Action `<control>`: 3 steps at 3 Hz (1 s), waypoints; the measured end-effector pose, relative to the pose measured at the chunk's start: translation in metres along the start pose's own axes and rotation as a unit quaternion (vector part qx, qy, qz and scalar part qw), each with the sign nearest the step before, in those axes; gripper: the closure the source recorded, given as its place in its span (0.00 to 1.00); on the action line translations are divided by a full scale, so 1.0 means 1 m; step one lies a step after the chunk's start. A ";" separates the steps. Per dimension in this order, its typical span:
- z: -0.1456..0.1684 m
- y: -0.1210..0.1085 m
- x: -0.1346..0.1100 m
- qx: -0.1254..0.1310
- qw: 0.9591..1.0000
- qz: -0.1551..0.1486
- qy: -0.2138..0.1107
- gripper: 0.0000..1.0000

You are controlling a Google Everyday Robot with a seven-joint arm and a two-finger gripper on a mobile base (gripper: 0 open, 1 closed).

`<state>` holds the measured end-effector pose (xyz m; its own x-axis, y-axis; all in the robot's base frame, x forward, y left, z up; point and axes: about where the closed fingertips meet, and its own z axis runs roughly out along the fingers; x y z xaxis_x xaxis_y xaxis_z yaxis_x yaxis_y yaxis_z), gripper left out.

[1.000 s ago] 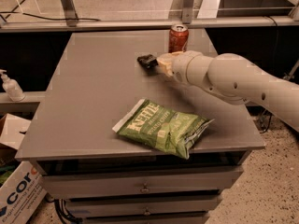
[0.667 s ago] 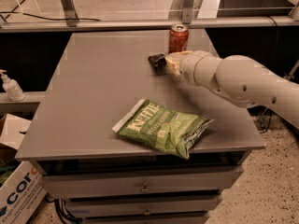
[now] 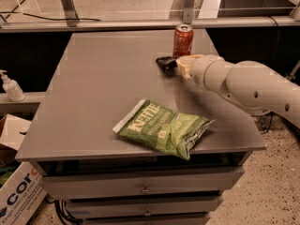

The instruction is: Move rxbar chocolate near coke can

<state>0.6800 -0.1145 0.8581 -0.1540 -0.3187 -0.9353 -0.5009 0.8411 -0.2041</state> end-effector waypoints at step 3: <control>-0.004 0.007 0.020 -0.008 1.000 0.017 0.017 0.13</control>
Offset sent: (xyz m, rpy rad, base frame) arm -0.0129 -0.0074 -0.0261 0.0216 0.0627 -0.0086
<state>0.6700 -0.1172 0.8392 -0.1997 -0.3043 -0.9314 -0.5085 0.8447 -0.1670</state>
